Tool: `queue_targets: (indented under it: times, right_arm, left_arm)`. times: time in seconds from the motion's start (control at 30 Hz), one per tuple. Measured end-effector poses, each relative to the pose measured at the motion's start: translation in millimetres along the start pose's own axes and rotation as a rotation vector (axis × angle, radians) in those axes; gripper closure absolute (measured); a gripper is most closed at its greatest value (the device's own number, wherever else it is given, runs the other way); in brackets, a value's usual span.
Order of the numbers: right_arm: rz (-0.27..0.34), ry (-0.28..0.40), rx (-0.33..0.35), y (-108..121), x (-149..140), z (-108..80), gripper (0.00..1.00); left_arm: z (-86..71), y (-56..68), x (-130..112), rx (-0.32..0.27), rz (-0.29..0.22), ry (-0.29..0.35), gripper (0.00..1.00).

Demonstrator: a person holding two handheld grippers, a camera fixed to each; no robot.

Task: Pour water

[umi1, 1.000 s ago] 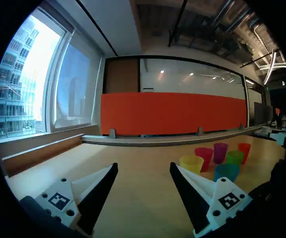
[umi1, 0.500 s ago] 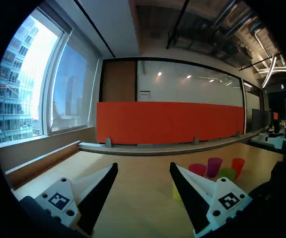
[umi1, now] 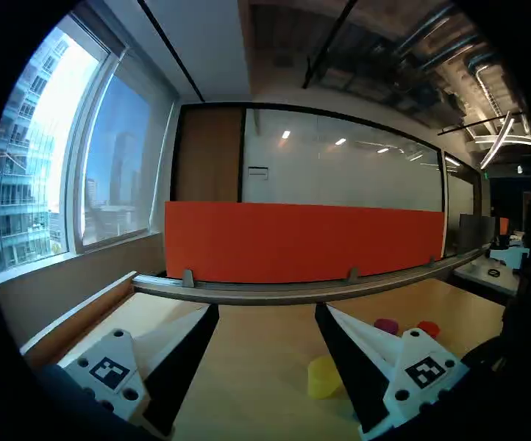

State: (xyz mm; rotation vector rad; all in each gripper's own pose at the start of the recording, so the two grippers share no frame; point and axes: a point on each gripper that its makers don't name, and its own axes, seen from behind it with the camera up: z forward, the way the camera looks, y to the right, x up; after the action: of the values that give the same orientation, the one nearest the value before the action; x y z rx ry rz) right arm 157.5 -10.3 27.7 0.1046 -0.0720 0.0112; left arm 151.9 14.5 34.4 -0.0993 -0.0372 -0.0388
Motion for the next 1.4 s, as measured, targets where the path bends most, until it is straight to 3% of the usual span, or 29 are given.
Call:
queue_targets:
  times: [0.27,0.67,0.87,1.4]
  right_arm:
    - [-0.002,-0.007,0.025,-4.7,25.5,1.2,0.0]
    - [0.01,-0.026,0.082,-8.5,22.7,0.3,0.0]
    - [0.0,-0.05,0.171,-23.5,20.3,-2.3,0.0]
    - [-0.05,-0.022,0.492,-89.8,29.9,-22.7,0.0]
  left_arm:
    - [10.7,8.4,24.7,-0.054,-0.001,-0.023,0.03]
    - [18.5,24.2,27.2,-0.146,0.009,-0.041,0.03]
    - [18.3,40.8,27.5,-0.232,0.01,-0.048,0.03]
    - [8.3,92.8,41.4,-0.495,-0.027,-0.053,0.03]
